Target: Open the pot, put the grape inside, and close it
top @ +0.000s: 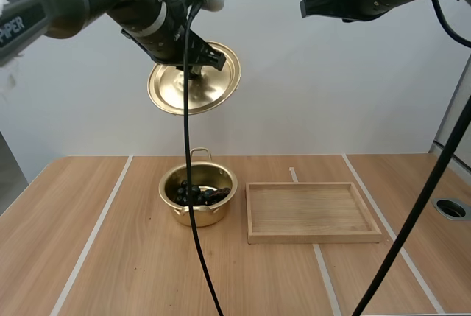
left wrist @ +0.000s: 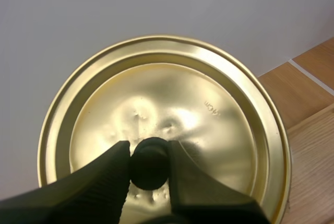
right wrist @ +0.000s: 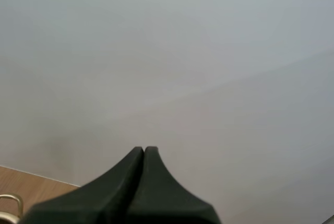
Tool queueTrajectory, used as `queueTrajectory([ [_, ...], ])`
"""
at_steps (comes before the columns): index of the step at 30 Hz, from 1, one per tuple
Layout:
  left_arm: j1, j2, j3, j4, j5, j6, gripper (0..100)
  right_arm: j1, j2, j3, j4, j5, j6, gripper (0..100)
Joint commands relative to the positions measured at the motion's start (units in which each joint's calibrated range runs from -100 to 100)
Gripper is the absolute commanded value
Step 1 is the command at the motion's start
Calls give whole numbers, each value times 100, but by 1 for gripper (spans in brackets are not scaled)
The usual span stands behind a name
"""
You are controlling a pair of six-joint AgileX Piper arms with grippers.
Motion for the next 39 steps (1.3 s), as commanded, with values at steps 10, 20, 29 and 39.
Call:
queueTrajectory([
  [10, 6, -23, 1375, -270, -1680, 220, 0, -16, -90, -17, 12, 25, 4, 0],
  [20, 6, -23, 2445, -585, -2838, 560, 0, -16, -90, -17, 12, 174, 4, 0],
  [29, 6, -13, 3094, -574, -3635, 784, 0, -16, -90, -17, 12, 226, 4, 0],
  [39, 6, 422, 3192, -486, -3418, 792, 0, -16, -90, -17, 23, 439, 4, 0],
])
